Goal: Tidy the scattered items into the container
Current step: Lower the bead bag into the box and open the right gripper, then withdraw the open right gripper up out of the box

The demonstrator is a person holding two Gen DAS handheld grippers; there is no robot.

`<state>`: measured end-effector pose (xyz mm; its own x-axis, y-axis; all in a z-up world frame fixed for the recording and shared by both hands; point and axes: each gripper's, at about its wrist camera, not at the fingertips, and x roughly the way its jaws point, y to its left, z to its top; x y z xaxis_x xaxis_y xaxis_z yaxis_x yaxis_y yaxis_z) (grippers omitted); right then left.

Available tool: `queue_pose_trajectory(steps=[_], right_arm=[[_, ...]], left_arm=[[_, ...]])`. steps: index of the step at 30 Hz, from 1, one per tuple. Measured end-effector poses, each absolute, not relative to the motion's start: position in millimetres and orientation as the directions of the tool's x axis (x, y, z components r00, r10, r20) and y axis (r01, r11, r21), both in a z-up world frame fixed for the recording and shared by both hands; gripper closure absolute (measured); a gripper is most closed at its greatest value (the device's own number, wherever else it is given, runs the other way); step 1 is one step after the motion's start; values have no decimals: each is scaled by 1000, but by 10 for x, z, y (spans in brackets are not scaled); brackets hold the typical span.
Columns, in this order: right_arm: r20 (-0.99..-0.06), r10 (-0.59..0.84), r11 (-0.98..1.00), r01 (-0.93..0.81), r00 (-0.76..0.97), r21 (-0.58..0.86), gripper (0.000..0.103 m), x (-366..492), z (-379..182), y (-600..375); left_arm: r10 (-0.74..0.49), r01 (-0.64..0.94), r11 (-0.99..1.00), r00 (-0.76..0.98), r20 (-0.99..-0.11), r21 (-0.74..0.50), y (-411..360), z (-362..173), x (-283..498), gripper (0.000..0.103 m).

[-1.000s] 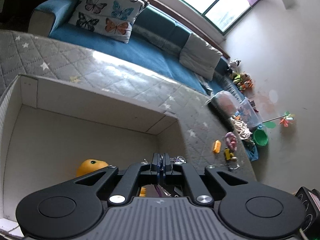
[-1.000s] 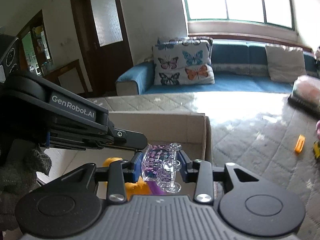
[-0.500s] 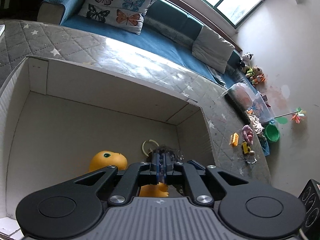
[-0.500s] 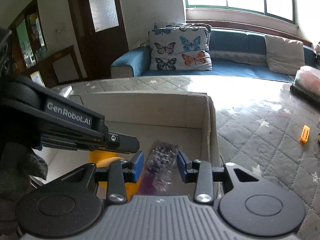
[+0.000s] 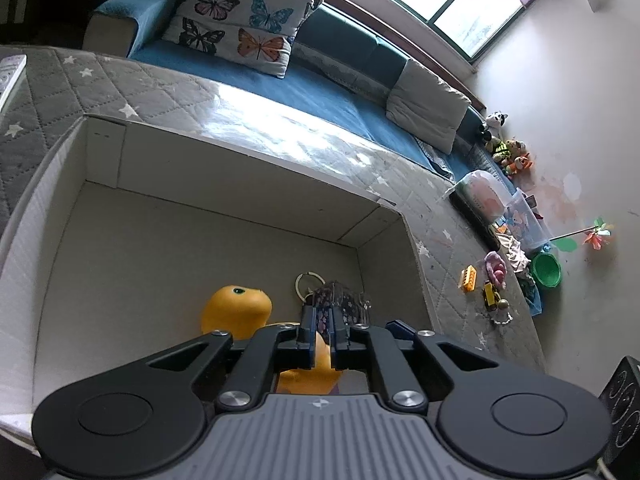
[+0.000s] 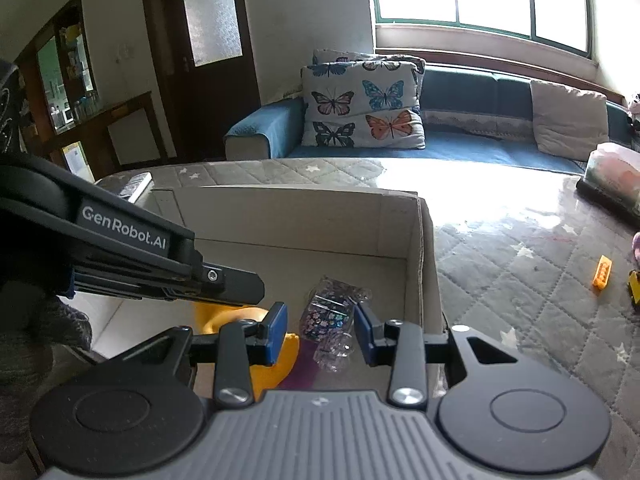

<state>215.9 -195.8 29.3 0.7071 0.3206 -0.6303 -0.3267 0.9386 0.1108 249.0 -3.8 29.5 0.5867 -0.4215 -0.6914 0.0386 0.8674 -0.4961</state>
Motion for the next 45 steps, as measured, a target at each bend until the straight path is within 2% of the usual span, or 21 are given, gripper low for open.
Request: queue_pose_trajectory(steps=[7, 11, 16, 22, 34, 45], right_arm=[[-614, 331, 936, -333, 717, 116, 63, 1969, 374, -1990], [-605, 336, 935, -334, 722, 121, 53, 1863, 410, -2014], [-595, 350, 931, -341, 724, 132, 53, 1684, 427, -2045], [-582, 350, 930, -345, 734, 124, 42, 1466, 407, -2037], [-561, 363, 927, -351, 744, 133, 35, 1110, 447, -2037], [-598, 383, 918, -364, 704, 158, 34, 892, 245, -1954]], left_arm=[[-405, 53, 879, 605, -686, -473, -52, 385, 2283, 93], [-395, 56, 885, 616, -681, -463, -53, 430, 2148, 87], [-381, 61, 894, 627, -679, -445, -56, 465, 1961, 85], [-359, 53, 901, 646, -673, -430, -22, 478, 1739, 84], [-328, 37, 908, 684, -652, -418, 118, 522, 1366, 78], [-322, 21, 911, 660, -678, -412, 126, 379, 1163, 77]])
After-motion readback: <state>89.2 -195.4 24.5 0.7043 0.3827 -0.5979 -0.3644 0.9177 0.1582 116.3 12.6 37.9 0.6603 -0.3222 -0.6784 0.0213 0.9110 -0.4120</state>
